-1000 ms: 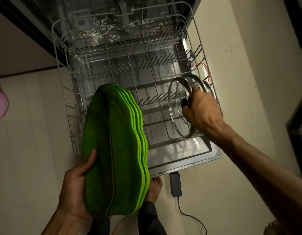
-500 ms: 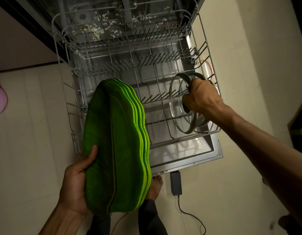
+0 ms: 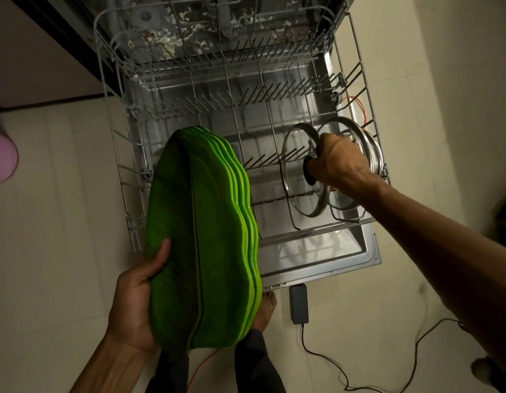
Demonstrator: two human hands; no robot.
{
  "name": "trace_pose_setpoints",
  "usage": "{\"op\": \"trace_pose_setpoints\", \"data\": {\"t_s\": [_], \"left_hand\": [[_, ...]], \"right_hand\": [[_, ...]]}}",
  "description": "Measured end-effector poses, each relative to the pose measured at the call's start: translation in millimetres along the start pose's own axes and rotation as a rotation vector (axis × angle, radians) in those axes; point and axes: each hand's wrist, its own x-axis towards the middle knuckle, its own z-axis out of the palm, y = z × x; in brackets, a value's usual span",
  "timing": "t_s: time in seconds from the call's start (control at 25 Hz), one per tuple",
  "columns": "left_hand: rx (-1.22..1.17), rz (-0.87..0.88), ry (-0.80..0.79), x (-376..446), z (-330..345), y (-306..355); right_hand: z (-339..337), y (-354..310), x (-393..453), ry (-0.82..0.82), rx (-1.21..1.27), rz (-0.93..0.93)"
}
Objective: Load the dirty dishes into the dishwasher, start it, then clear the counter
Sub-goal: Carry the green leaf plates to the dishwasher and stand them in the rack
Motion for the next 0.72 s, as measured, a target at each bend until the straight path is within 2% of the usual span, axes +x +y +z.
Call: {"op": "trace_pose_setpoints", "data": {"t_s": [0.2, 0.36, 0.44, 0.64, 0.72], "left_hand": [[-0.028, -0.006, -0.022, 1.5, 1.7, -3.5], [-0.024, -0.010, -0.020, 3.5, -3.2, -5.4], [-0.032, -0.018, -0.018, 5.3, -5.2, -5.8], [-0.021, -0.012, -0.004, 8.2, -3.3, -9.9], [-0.007, 0.006, -0.006, 10.9, -3.7, -10.3]], "right_hand": [[7.4, 10.9, -20.2, -0.012, 0.074, 0.058], [7.3, 4.9, -73.3, 0.148, 0.123, 0.028], [6.1, -16.2, -117.4, 0.152, 0.386, -0.011], [10.0, -74.1, -202.5, -0.092, 1.007, -0.137], [12.8, -84.6, -208.4, -0.148, 1.116, -0.179]]}}
